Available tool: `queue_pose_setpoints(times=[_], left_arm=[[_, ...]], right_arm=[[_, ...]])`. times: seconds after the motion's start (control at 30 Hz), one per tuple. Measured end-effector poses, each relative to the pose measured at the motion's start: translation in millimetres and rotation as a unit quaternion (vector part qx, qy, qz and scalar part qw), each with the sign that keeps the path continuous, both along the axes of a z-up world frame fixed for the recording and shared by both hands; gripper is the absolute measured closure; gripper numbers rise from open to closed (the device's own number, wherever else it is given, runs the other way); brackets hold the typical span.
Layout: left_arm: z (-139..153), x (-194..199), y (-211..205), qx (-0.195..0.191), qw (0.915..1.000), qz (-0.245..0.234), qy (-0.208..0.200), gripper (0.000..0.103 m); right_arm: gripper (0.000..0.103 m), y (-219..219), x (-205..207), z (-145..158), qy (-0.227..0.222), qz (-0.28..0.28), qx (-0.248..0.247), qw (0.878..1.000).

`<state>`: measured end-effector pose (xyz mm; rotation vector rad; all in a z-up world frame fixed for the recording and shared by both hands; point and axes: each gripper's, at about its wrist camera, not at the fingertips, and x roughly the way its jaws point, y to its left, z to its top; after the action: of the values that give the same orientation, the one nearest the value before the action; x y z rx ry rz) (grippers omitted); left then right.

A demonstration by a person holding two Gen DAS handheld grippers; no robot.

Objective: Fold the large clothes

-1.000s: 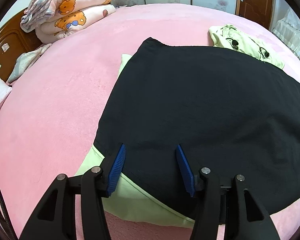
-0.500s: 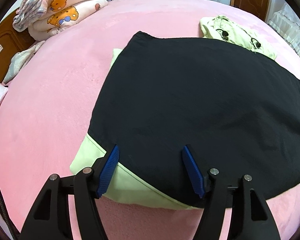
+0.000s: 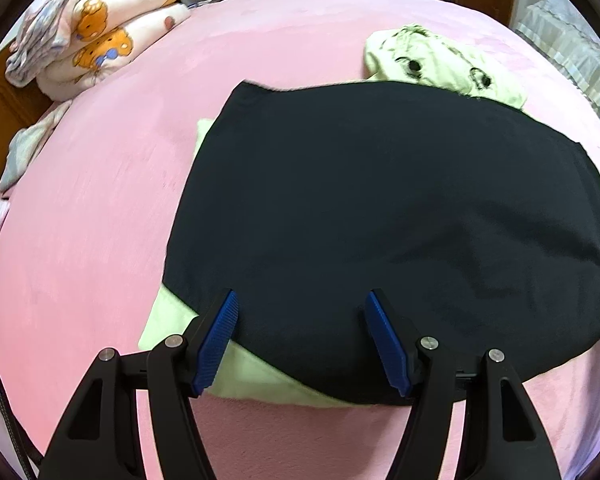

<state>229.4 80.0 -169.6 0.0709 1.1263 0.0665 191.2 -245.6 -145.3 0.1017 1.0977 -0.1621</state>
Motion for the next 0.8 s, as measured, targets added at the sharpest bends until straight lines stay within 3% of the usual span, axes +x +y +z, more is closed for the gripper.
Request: queue_pose_setpoints(times=[0.3,0.53,0.63,0.73,0.8], left_arm=[[15.8,42.5,-30.6,0.009,0.999,-0.04,-0.018,0.038],[23.7,98.6,-54.7,-0.007,0.9969,-0.073,-0.03,0.038],[24.6,131.7,-63.4,-0.003,0.9951,-0.091,-0.039,0.038],[22.5,173.4,-67.5,-0.016,0.9932,-0.111,-0.033,0.038],[20.6,203.1,-66.2,-0.026,0.9937,-0.106,-0.025,0.038]], right_arm=[[0.074,36.3,45.6,20.1,-0.017,0.061,-0.002,0.998],[0.074,38.7,108.7,36.9,-0.023,0.082,0.012,0.996],[0.073,29.2,153.0,38.1,-0.018,0.079,0.048,0.996],[0.059,15.1,202.9,38.0,-0.013,0.058,0.099,0.993],[0.057,4.9,237.4,37.5,-0.015,0.04,0.12,0.992]])
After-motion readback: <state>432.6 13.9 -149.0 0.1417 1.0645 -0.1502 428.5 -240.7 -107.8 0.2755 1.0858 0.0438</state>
